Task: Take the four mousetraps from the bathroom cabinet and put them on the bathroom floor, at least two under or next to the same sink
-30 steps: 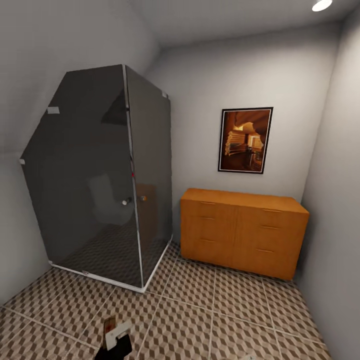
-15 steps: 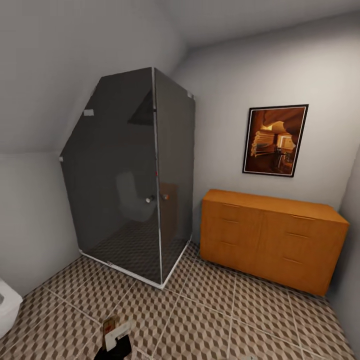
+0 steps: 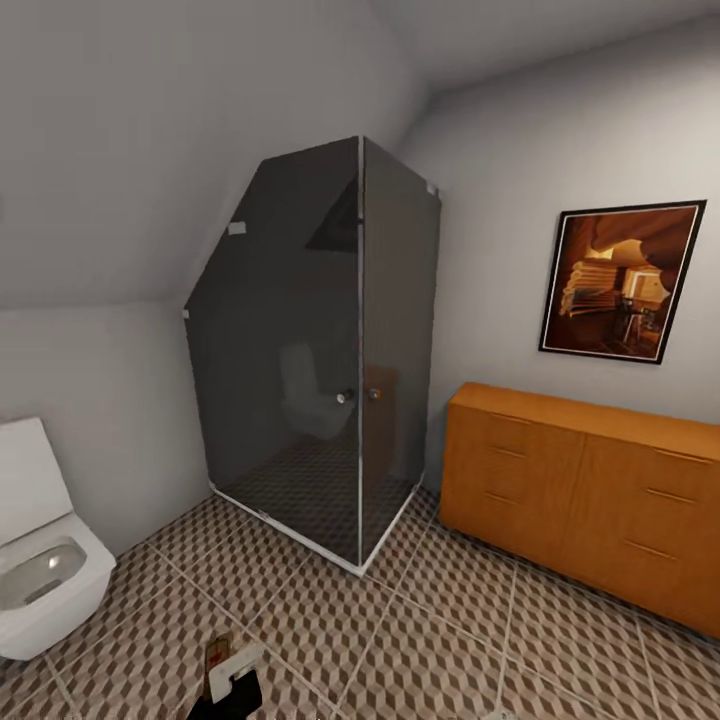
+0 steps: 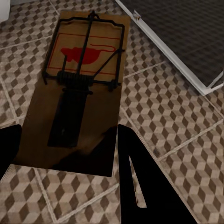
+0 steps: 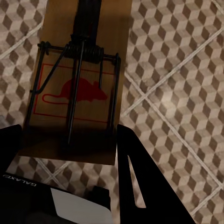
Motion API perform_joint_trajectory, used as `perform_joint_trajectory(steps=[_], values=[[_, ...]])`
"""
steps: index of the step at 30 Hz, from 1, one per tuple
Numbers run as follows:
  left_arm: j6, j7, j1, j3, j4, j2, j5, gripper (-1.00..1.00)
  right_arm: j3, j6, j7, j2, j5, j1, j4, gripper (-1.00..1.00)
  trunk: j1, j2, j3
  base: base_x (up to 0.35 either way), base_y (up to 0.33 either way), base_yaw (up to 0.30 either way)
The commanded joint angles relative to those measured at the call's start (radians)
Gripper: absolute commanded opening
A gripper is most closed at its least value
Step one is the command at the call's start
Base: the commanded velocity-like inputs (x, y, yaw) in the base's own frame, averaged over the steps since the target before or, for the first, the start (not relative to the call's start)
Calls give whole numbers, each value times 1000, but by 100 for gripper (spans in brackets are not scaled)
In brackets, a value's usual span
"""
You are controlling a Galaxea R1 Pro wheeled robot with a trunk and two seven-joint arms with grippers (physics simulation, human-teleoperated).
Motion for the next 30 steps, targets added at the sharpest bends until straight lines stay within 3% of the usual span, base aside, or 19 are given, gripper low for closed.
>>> perform_joint_trajectory(steps=[1,30], values=[[1,12,-1,-8,0,0,-2,-100,-1,2,2,0,3,-1,1,-100,0,-1,-2,0,0,300],[1,13,-1,-8,0,-1,3,-100,-1,3,2,-3,3,-1,1,-100,0,-1,-2,0,0,300]])
